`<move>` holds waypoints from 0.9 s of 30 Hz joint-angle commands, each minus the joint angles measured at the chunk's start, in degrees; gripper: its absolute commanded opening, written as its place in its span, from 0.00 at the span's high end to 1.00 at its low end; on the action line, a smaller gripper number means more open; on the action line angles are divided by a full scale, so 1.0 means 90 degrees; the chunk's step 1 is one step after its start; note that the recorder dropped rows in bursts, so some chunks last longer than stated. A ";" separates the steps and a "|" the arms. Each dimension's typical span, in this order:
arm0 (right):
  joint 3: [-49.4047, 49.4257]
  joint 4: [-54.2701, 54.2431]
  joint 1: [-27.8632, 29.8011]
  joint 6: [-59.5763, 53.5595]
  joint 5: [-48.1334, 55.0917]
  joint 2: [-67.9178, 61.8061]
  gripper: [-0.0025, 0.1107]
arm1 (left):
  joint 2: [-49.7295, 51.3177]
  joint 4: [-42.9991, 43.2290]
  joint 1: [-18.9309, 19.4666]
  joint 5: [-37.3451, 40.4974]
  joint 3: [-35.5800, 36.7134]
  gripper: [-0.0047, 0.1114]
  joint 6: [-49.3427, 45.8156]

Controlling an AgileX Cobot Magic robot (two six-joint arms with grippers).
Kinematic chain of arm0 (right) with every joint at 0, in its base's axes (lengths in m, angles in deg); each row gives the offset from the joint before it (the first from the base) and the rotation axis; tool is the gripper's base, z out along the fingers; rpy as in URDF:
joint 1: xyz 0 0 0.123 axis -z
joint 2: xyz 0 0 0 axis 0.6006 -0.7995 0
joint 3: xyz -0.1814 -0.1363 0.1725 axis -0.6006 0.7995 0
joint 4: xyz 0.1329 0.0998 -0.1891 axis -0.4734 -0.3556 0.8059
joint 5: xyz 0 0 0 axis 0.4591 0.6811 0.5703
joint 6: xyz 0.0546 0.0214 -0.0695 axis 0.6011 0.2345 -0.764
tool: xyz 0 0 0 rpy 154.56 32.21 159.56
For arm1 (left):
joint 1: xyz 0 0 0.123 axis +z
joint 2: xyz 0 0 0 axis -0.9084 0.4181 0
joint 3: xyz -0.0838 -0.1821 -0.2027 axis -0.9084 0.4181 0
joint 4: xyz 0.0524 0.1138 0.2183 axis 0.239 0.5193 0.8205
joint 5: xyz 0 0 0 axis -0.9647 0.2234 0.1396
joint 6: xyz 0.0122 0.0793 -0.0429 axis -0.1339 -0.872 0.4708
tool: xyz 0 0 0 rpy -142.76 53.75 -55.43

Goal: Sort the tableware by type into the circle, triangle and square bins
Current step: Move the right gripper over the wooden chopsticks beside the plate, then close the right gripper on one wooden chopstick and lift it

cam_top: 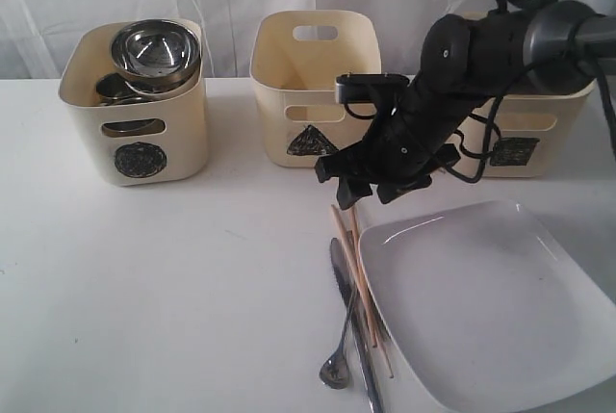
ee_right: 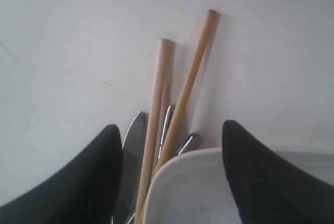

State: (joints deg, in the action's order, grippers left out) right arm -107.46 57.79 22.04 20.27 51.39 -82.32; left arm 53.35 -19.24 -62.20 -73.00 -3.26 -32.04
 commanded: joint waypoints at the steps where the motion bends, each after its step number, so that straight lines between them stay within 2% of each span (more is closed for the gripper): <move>1: -0.0074 0.0026 0.0008 0.0034 -0.0198 -0.0126 0.50 | -0.0027 -0.0037 0.0018 -0.0026 0.0033 0.96 0.0026; 27: -0.0136 0.0026 -0.0002 0.0177 -0.0846 -0.0416 0.50 | -0.0027 -0.0037 0.0018 -0.0026 0.0033 0.96 0.0026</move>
State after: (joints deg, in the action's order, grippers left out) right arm -108.45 57.79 22.04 21.58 44.86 -86.01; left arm 53.35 -19.24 -62.20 -73.00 -3.26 -32.04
